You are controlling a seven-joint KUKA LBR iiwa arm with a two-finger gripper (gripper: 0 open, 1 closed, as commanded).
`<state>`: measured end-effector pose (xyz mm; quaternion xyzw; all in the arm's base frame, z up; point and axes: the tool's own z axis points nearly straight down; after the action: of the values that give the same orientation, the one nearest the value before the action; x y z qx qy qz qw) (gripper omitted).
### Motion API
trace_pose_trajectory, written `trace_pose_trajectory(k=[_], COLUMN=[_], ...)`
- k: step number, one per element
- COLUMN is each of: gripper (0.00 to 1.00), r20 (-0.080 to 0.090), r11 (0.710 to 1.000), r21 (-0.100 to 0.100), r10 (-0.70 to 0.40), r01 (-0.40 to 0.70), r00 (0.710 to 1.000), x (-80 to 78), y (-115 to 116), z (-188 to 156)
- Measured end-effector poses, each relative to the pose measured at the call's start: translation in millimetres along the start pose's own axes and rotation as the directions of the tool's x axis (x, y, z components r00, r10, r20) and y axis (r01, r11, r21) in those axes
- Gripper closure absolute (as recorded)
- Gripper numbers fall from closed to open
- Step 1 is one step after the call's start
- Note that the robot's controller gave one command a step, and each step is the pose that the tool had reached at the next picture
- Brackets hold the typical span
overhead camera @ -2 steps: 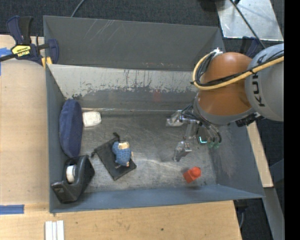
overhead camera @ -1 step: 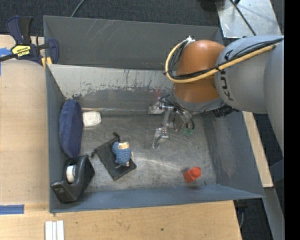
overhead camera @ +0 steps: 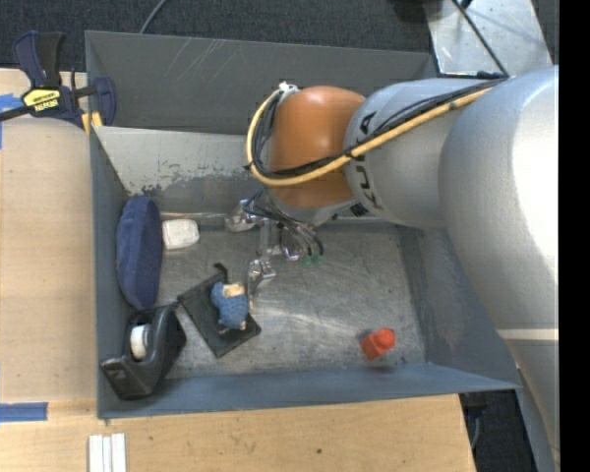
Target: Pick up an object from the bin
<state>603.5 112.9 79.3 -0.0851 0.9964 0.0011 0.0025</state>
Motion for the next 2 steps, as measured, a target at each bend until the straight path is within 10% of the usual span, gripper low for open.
trace_pose_trajectory(k=[1,2], gripper=[0.0,0.0], r20=[-0.009,-0.002], r11=[0.995,0.969], r21=[0.006,0.001], r10=[-0.104,-0.246], r01=[0.104,0.246], r00=[0.994,0.969], x=[53.8,36.4], y=[86,64], z=[-24,3])
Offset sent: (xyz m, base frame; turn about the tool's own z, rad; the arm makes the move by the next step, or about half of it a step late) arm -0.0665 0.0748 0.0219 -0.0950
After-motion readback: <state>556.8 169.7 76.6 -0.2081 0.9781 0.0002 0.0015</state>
